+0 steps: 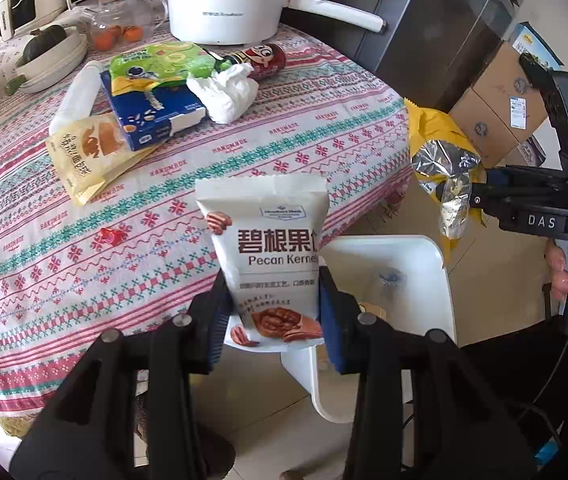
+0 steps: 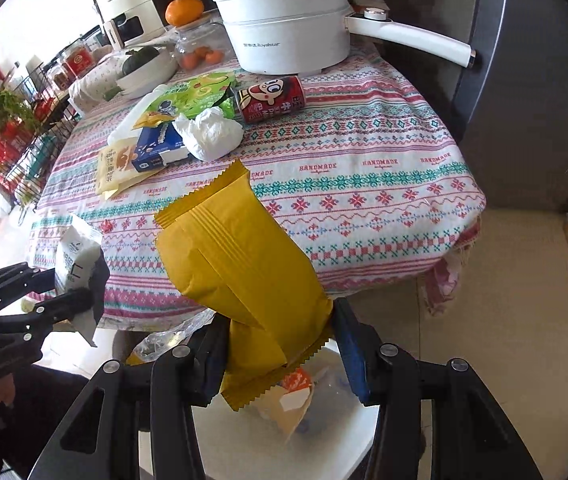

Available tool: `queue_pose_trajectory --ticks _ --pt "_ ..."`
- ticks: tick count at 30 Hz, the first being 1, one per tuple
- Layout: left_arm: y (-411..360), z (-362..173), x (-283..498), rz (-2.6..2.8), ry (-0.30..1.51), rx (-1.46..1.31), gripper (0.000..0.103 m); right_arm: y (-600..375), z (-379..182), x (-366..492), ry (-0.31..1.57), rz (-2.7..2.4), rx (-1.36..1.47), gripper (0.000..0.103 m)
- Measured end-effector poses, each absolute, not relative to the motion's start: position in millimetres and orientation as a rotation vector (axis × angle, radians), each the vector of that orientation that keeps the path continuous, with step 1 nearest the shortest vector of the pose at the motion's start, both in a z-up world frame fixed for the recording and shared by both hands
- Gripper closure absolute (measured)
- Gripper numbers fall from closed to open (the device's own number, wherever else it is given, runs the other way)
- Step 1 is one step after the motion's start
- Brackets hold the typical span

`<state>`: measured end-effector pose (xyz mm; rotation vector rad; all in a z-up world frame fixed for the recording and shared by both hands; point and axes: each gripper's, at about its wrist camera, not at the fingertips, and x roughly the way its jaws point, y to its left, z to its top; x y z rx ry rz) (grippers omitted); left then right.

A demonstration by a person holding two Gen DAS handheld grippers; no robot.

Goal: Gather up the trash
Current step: 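Grasp yellow wrapper with right tool while left tool holds pecan bag, then drop pecan bag into bin with left tool while right tool drops yellow wrapper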

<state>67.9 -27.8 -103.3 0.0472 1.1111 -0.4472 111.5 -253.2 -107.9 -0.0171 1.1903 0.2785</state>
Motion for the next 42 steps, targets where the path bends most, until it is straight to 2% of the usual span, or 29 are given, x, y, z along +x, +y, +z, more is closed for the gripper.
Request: queue_pose_trajectory --ticks 24,32,42 --pt "-117.8 -159.8 31.7 -0.651 1.205 0.279 0.059 -318.8 -147.8 65.1 1.288 0.224 -0.035 0.052" --pt "-120.3 -166.5 29.1 -0.626 1.193 0.343 0.038 -325.9 -152.9 60.0 1.304 0.219 -0.034 0.052" --pt "-85.1 -150.9 30.7 -0.57 1.164 0.298 0.033 -309.5 -158.5 57.4 1.328 0.266 -0.081 0.05"
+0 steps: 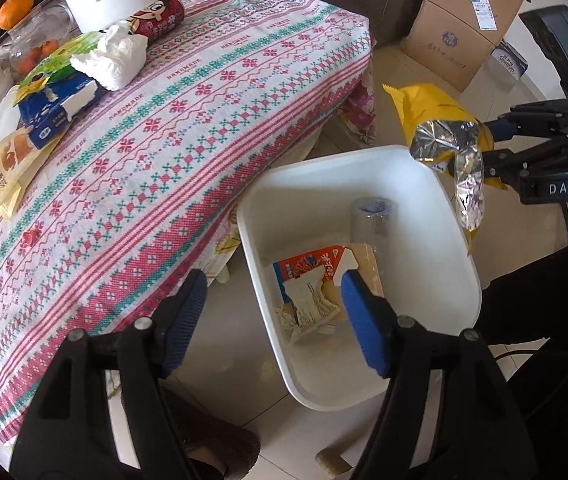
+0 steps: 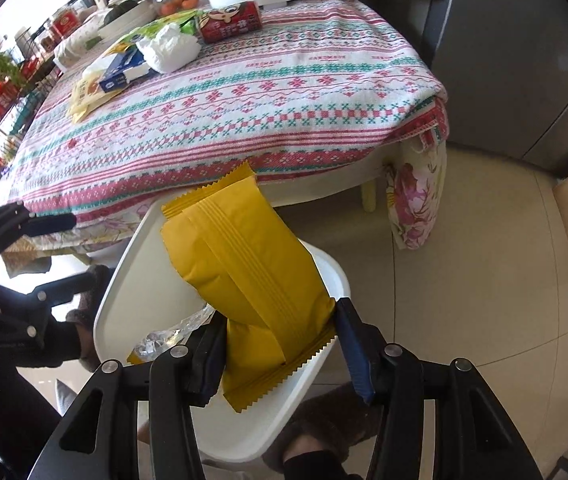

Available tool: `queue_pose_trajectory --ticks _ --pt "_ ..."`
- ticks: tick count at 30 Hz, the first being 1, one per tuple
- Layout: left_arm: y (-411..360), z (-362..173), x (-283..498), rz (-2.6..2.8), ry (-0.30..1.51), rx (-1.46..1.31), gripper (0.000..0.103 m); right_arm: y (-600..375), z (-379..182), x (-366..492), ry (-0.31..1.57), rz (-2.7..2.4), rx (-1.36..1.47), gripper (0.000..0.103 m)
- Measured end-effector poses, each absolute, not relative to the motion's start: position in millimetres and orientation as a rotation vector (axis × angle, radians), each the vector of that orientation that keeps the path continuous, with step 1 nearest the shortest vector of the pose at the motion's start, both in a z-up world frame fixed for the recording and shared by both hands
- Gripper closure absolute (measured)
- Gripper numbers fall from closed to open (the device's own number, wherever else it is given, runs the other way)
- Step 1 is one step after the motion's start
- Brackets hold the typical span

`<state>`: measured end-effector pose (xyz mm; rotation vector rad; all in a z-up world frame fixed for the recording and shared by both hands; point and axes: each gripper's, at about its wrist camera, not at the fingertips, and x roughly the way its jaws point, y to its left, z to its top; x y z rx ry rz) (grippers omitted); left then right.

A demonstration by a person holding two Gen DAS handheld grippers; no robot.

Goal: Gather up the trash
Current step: 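Drop pecan bag into bin with left tool while right tool drops yellow wrapper, then grasp beige bread-ball snack bag with left tool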

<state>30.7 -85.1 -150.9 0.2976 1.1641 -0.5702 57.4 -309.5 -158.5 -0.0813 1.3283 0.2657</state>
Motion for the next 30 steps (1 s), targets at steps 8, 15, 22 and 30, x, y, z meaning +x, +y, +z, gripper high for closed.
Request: queue_pose_trajectory --ticks 8,15,22,30 --pt "-58.9 -144.3 37.0 -0.498 1.151 0.249 0.032 -282.1 -172.7 53.8 1.371 0.315 -0.151 0.05" --pt "-40.8 -141.8 41.3 -0.455 1.146 0.208 0.032 -266.8 -180.7 52.3 1.4 0.336 -0.178 0.045" --pt "-30.5 -140.1 43.6 -0.433 1.141 0.186 0.024 -261.8 -184.0 55.8 1.418 0.332 -0.181 0.031" --pt "-25.9 -135.5 46.9 -0.418 1.133 0.176 0.023 -259.6 -177.3 61.5 1.4 0.327 -0.172 0.03"
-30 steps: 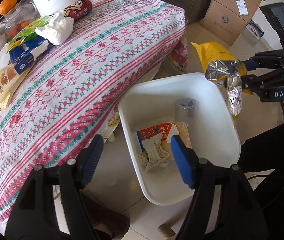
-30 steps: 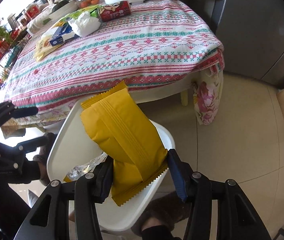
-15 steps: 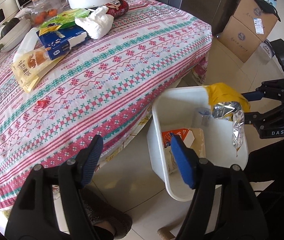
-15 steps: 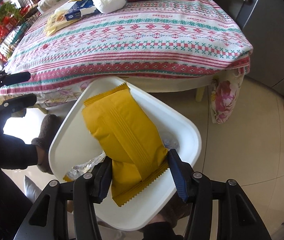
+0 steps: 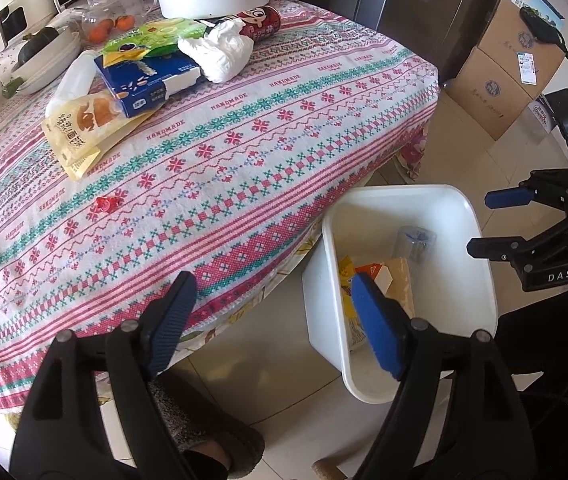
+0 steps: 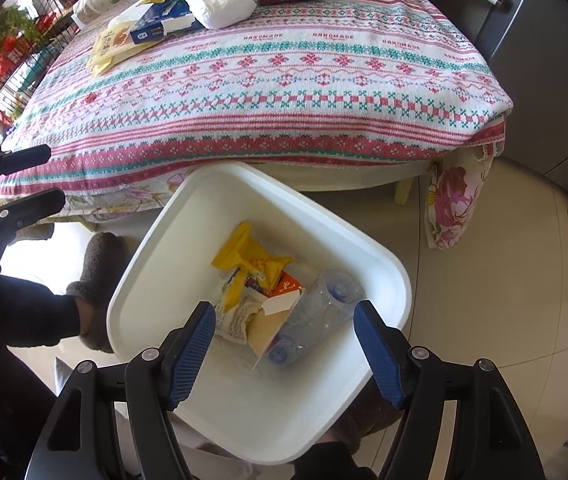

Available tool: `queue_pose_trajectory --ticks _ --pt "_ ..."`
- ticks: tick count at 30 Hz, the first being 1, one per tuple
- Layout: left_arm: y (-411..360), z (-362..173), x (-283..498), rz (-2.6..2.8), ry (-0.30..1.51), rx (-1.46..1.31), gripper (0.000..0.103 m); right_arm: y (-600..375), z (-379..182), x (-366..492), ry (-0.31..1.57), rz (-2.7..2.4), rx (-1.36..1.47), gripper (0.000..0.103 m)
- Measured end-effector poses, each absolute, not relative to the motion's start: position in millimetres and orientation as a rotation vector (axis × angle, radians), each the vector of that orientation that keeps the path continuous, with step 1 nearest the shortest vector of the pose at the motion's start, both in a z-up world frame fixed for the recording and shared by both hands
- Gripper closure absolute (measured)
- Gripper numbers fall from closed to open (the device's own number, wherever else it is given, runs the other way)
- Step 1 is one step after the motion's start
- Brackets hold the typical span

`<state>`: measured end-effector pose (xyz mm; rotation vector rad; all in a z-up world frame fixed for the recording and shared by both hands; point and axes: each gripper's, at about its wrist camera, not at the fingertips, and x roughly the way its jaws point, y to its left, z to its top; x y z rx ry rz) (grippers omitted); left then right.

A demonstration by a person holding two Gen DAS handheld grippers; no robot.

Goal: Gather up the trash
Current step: 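Grasp beige bread-ball snack bag with left tool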

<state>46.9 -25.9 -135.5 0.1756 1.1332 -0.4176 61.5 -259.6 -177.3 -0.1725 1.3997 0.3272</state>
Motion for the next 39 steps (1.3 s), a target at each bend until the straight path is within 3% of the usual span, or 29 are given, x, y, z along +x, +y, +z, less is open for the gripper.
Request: queue_pose_trajectory --ticks 15,31,36,39 --pt "45.0 -112.5 111.4 -0.224 1.125 -0.073 0.022 -241.9 -128.5 102.9 1.269 0.295 -0.114 0.029" --pt "120.3 -137.9 186.4 -0.099 1.103 -0.179 0.022 -203.8 -118.0 156.3 1.228 0.281 -0.09 0.028" --pt "133.0 -157.5 209.7 -0.106 1.129 -0.337 0.03 -196.1 -127.4 170.0 1.251 0.272 -0.077 0.028" --pt "140.0 -170.5 219.0 -0.083 1.166 -0.43 0.045 -192.8 -130.6 177.2 1.256 0.263 -0.072 0.028"
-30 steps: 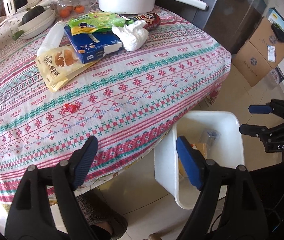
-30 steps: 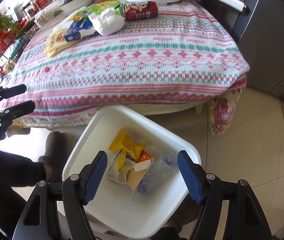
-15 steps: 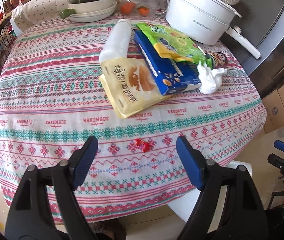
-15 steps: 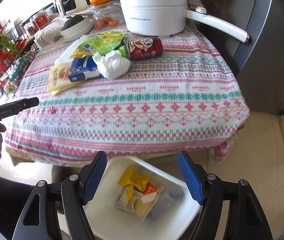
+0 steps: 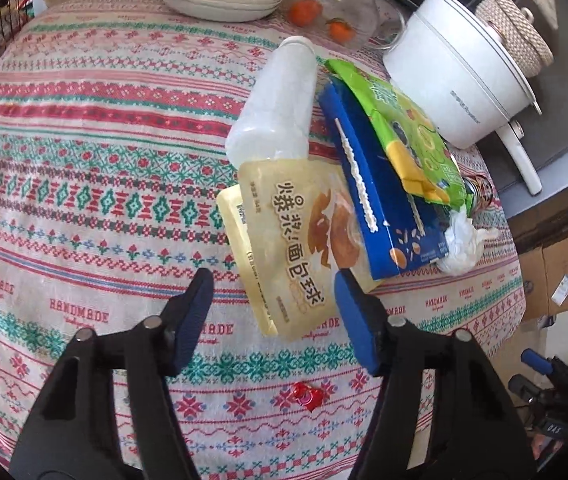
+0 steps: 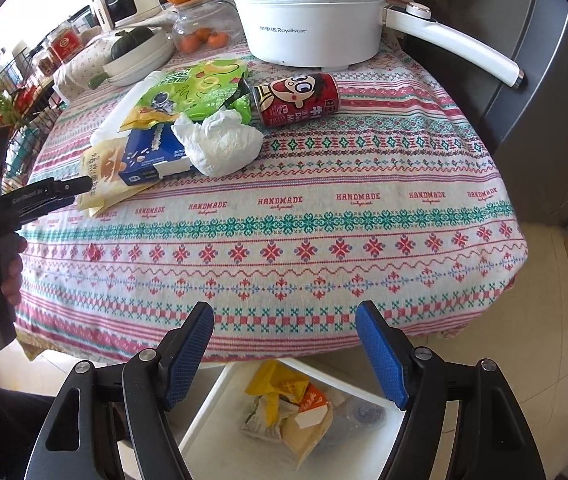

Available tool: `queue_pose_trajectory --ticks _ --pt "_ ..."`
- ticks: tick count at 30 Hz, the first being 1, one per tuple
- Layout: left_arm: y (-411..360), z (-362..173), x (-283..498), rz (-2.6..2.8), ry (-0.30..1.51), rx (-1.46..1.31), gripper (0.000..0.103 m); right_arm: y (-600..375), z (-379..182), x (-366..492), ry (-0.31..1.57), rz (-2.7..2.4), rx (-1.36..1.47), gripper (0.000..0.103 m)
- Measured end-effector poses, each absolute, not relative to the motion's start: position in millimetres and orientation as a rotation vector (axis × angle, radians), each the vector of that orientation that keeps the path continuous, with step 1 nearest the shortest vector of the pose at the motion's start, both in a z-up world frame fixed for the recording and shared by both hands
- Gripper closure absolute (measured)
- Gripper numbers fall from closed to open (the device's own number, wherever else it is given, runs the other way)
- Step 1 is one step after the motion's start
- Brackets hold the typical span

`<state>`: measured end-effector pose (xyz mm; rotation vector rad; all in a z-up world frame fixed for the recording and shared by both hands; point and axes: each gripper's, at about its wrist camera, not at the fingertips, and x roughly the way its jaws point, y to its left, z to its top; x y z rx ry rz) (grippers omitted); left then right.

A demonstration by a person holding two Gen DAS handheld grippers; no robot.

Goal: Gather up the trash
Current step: 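Grasp beige bread-ball snack bag with left tool, then grasp crumpled white tissue with right tool while left tool holds snack bag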

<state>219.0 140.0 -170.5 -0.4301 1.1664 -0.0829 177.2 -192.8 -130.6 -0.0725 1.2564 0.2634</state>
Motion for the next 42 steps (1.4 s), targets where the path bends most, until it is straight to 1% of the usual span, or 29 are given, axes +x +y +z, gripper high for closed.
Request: queue_pose_trajectory --ticks 2,4,6,8,11,18,22,25,33,38,39,41,42 --pt "141.7 -177.3 221.0 -0.078 1.188 -0.498 0.055 -190.8 -132.8 182.2 1.26 0.259 -0.067 0.028" --pt "140.2 -177.6 221.7 -0.07 1.19 -0.524 0.062 -188.7 -134.7 186.8 1.263 0.254 -0.061 0.028" --pt "136.3 -175.1 219.8 -0.073 1.188 -0.53 0.071 -185.8 -136.3 191.1 1.266 0.252 -0.056 0.028" --pt "131.9 -173.1 217.5 -0.072 1.201 -0.523 0.094 -182.6 -137.8 193.1 1.265 0.25 -0.054 0.028" --pt "127.9 -169.0 213.0 -0.073 1.196 -0.518 0.1 -177.9 -140.2 195.6 1.261 0.258 -0.039 0.028" --pt "120.4 -119.6 194.2 -0.083 1.073 -0.343 0.102 -173.8 -144.1 200.6 1.258 0.254 -0.018 0.028" --pt "126.6 -93.8 175.9 -0.066 1.018 -0.239 0.102 -170.6 -141.2 205.2 1.231 0.264 -0.004 0.028" --pt "135.7 -80.7 165.9 -0.064 0.989 -0.213 0.102 -162.1 -144.5 217.9 1.225 0.263 -0.005 0.028" --pt "136.5 -66.1 146.6 -0.074 0.941 -0.175 0.103 -132.0 -153.2 260.8 1.139 0.29 0.002 0.028" --pt "133.8 -63.2 142.9 -0.081 0.931 -0.161 0.103 -117.4 -171.5 287.5 1.142 0.283 0.021 0.028" --pt "133.2 -62.5 142.2 -0.084 0.93 -0.16 0.103 -115.5 -176.3 292.4 1.149 0.288 0.03 0.029" --pt "132.1 -61.6 141.4 -0.086 0.925 -0.152 0.103 -115.1 -183.5 297.7 1.161 0.313 0.056 0.038" --pt "131.8 -61.5 141.1 -0.089 0.924 -0.151 0.103 -115.7 -187.0 300.1 1.169 0.333 0.082 0.047"
